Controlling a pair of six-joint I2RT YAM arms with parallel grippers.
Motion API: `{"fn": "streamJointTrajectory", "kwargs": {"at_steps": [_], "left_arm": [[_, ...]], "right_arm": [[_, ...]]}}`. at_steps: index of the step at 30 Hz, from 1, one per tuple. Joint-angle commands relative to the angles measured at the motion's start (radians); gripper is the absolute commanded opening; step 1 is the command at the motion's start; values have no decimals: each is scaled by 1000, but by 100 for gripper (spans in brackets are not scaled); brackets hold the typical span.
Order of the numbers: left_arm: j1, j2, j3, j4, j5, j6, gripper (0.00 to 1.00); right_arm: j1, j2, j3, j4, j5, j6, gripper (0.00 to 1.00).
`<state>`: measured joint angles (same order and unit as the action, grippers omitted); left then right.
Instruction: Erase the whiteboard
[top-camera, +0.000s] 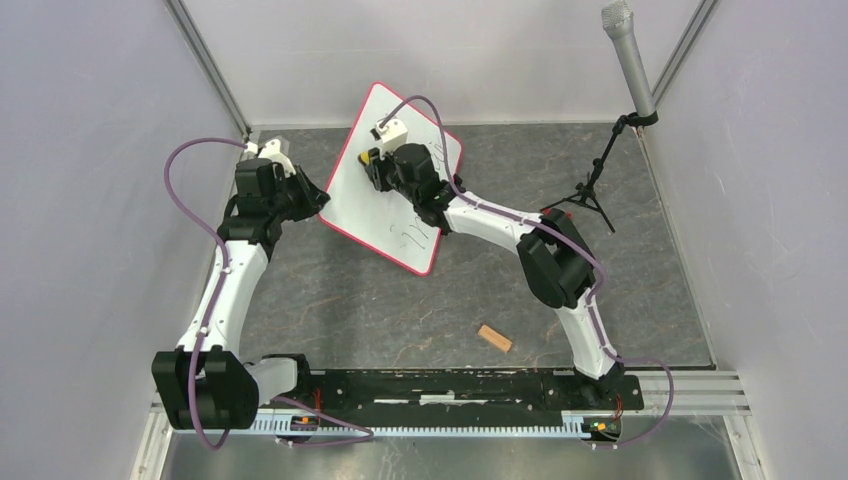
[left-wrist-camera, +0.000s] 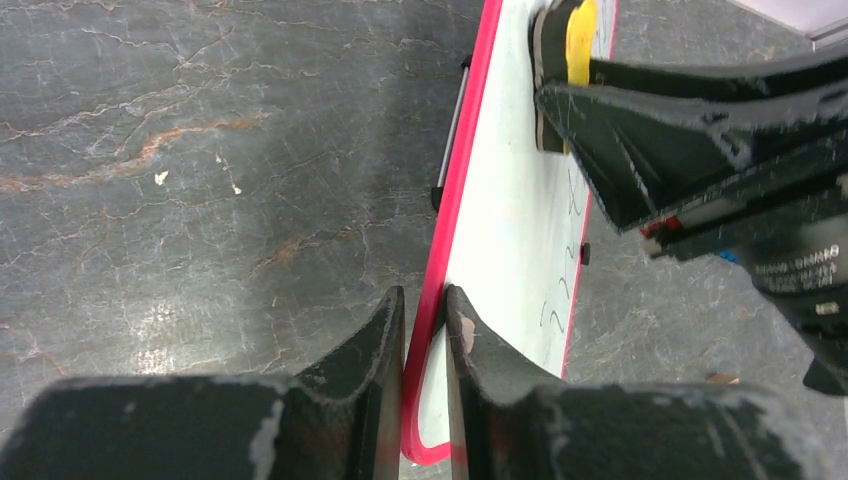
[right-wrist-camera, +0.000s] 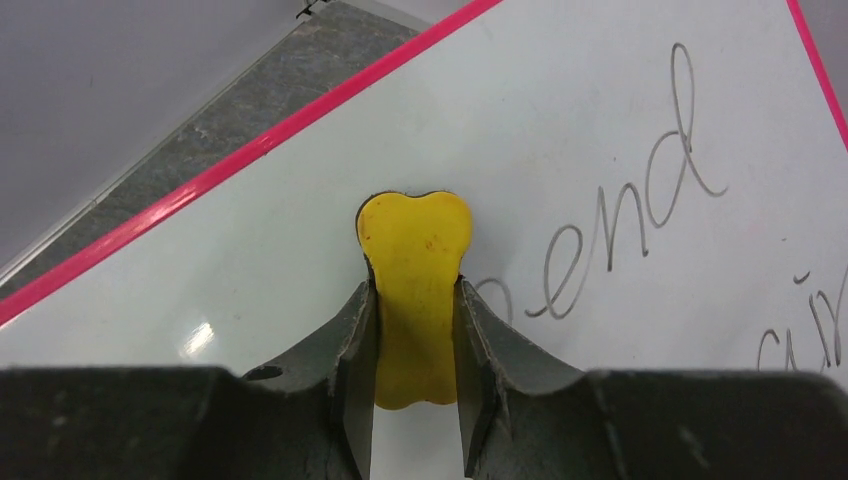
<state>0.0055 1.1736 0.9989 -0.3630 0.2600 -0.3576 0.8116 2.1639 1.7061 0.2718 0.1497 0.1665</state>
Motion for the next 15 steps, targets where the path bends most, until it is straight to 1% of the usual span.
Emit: {"fn": "streamJointTrajectory", "kwargs": {"at_steps": [1,5,9,12,15], "left_arm": [[-7,-5,14,6,22,22,2],[-7,-5,14,6,27,22,2],[-7,-7,14,6,29,20,2],[-7,-11,14,6,34,17,2],[-7,-14,13,7,36,16,2]], "right_arm": [[-61,109,65,-77,-87,43,22],[-102,130,53,-105,-79,64,22],[-117,77,-58,-92,-56,88,22],[-107,25,-150,-45,-85,111,22],[-56,-9,-162,-43,-76,87,22]]}}
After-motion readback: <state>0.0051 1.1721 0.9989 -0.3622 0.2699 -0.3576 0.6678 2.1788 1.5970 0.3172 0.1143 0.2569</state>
